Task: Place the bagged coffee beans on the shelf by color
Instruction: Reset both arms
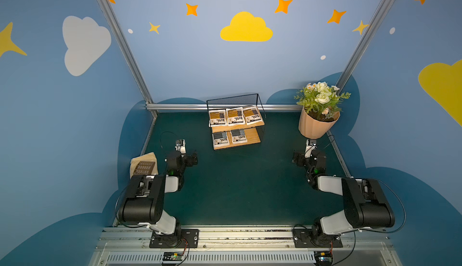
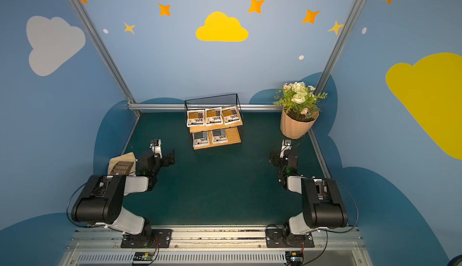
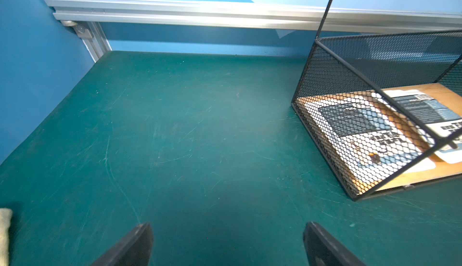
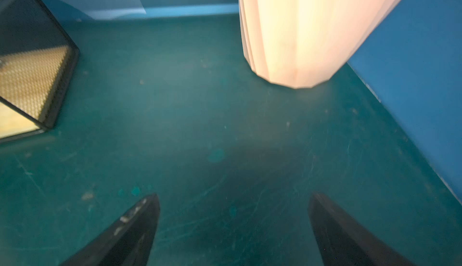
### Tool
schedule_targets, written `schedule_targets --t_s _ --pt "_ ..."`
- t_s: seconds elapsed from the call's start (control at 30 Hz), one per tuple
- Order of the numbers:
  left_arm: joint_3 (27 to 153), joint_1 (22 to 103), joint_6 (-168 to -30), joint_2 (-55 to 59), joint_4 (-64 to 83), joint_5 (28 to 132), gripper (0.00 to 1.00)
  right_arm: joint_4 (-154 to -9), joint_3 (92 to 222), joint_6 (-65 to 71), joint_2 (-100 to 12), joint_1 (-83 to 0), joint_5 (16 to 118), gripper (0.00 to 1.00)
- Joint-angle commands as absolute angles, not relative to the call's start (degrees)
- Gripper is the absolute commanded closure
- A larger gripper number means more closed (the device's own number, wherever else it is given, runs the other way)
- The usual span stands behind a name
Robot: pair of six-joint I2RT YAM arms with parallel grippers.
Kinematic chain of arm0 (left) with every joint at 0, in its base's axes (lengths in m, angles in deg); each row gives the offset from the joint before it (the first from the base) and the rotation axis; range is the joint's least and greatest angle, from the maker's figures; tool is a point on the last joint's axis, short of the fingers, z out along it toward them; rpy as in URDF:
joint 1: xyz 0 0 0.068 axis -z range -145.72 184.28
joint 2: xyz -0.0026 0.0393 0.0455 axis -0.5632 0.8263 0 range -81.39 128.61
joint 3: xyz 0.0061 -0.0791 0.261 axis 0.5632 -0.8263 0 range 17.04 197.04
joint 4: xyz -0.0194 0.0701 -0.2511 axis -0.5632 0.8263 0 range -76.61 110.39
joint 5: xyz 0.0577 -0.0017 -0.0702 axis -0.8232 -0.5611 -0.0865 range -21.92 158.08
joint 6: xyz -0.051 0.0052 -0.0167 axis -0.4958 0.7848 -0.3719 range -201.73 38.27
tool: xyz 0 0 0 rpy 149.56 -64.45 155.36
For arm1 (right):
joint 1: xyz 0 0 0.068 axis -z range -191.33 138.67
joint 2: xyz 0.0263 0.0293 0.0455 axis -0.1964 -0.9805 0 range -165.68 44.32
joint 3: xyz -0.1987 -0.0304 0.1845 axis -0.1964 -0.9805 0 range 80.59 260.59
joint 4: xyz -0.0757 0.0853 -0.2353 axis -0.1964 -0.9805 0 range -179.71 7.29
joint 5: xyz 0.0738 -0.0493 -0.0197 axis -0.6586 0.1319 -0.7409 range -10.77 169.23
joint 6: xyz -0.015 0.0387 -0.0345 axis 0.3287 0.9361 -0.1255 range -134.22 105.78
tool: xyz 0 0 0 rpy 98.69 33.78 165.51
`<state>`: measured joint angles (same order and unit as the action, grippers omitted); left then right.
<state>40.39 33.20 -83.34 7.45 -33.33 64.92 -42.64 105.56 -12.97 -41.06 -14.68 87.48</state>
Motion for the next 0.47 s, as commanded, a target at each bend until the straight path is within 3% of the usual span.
schedule_targets --t_s 0.0,0.43 --pt "40.52 33.05 -82.43 7.06 -32.42 66.94 0.00 -46.71 106.63 -14.10 -40.02 -14.81 86.21 0.02" --pt "40.15 33.09 -82.24 6.73 -32.84 67.02 0.00 -47.85 106.93 -15.09 -39.80 -15.04 85.75 0.01"
